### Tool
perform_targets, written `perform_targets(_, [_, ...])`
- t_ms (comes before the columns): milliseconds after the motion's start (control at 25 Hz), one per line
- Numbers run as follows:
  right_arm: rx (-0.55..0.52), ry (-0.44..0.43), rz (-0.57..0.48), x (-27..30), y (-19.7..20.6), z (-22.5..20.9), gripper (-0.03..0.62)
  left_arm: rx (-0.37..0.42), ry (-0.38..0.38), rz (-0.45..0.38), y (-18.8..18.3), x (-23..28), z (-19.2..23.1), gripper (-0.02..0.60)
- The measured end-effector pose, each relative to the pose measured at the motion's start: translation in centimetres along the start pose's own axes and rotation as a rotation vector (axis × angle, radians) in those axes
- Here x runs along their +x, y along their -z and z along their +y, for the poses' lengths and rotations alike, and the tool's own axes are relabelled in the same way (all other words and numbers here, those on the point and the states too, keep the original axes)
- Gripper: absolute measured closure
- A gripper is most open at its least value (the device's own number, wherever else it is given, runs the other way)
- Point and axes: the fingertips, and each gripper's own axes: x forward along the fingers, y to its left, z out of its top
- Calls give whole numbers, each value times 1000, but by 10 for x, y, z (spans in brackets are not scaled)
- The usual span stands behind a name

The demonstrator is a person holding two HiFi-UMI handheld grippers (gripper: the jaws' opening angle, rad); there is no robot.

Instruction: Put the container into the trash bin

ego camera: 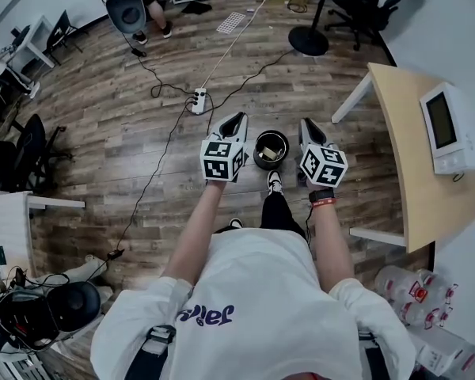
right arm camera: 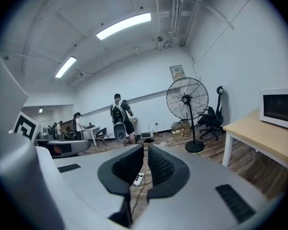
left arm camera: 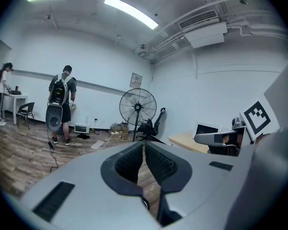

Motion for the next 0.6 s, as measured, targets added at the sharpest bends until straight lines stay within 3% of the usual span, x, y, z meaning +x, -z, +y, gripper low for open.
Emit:
perform_targets(240, [-3, 29, -45, -20, -7, -11, 568, 29, -14, -46, -5, -10, -10, 560])
perform_targets(600, [-34, 52, -72, -32, -5, -13, 579, 51, 28, -105, -10, -14, -27, 561])
